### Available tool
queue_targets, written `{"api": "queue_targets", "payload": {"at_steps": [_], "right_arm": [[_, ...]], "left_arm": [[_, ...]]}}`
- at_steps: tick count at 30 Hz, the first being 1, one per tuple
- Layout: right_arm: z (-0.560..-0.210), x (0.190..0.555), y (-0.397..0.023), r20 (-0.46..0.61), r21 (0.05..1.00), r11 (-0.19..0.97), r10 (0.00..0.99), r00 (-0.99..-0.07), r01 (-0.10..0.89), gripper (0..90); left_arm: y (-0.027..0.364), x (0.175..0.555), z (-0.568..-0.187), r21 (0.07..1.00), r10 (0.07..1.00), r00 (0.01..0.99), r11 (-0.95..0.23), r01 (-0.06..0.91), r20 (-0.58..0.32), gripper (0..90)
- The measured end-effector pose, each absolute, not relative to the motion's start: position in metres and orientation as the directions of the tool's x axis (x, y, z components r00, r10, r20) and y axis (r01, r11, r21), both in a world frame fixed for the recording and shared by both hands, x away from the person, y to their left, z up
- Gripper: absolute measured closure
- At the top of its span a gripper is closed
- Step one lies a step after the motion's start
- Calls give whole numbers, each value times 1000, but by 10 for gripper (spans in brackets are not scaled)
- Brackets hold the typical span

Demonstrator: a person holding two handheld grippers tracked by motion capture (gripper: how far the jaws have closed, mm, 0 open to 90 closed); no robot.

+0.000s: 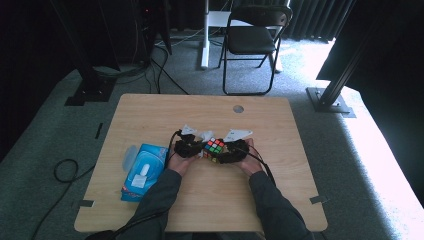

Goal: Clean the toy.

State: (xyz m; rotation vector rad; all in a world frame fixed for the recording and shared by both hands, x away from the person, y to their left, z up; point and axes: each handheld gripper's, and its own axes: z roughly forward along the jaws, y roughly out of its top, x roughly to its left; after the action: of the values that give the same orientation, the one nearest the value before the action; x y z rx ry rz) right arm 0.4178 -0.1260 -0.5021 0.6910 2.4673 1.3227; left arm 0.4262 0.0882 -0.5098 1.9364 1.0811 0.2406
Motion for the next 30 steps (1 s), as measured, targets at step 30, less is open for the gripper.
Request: {"api": "queue_targets", "payload": {"at_steps": [30], "right_arm": [[-509, 416, -120, -6, 818, 498, 509, -861, 289, 342]], "left_arm": [[91, 424, -496, 802, 748, 604, -167, 574, -276, 820]]}}
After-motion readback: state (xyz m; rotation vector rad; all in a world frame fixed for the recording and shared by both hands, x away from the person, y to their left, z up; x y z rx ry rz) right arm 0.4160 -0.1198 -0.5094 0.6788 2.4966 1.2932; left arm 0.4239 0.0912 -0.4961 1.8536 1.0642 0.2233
